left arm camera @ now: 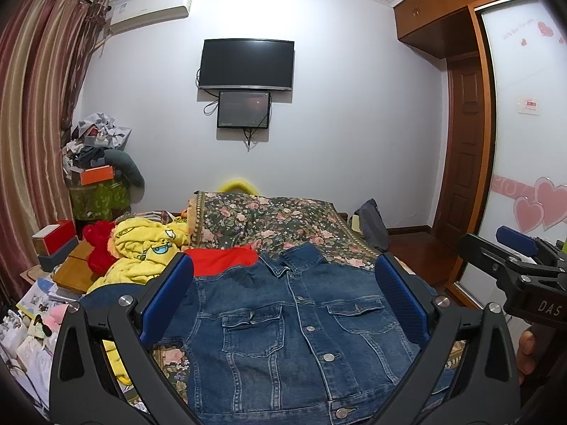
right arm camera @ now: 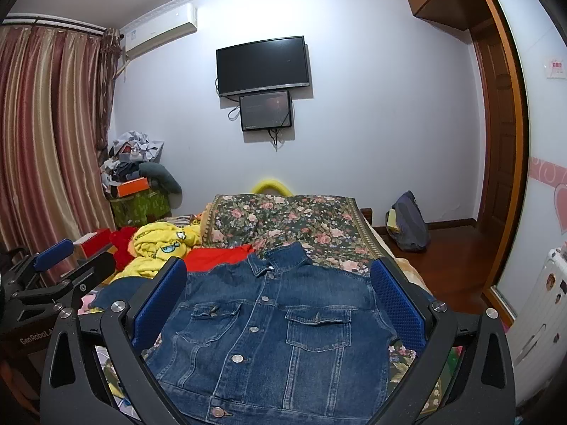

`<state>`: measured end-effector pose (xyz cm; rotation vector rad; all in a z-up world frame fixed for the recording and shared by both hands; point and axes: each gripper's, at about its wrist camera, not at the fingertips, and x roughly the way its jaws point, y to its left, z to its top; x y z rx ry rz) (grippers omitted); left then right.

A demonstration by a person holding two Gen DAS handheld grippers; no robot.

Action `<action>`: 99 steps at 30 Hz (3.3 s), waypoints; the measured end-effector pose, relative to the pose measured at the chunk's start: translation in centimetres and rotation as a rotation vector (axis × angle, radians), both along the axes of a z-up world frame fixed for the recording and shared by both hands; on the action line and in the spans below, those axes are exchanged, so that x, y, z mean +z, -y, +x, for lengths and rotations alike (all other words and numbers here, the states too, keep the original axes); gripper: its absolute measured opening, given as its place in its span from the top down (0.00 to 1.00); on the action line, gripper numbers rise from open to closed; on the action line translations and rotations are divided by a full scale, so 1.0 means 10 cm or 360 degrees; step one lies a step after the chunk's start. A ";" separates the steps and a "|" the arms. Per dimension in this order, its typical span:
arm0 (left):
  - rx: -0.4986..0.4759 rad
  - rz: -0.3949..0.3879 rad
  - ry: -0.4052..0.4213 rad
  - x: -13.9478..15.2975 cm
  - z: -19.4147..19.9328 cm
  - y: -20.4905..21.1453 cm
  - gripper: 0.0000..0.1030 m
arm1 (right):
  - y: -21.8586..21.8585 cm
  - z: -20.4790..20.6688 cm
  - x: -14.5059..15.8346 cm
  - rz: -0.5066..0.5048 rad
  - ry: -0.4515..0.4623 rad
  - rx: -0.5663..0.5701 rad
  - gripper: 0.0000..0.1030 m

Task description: Fold large clothes

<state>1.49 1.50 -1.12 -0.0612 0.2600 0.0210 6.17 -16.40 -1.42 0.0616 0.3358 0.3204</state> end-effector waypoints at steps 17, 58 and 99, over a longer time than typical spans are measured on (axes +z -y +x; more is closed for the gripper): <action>0.0177 -0.0068 -0.0105 -0.17 0.52 -0.62 0.00 | -0.44 0.59 -0.10 -0.0055 -0.0114 0.0101 0.00; 0.0822 -0.1253 -0.1028 -2.89 1.43 -4.65 0.30 | -1.25 2.41 -1.64 -0.0288 -0.1092 0.0148 0.00; 0.0051 -0.0324 -0.0442 -0.32 2.82 -1.76 0.96 | -0.83 2.02 -1.01 -0.0472 -0.0625 0.0196 0.00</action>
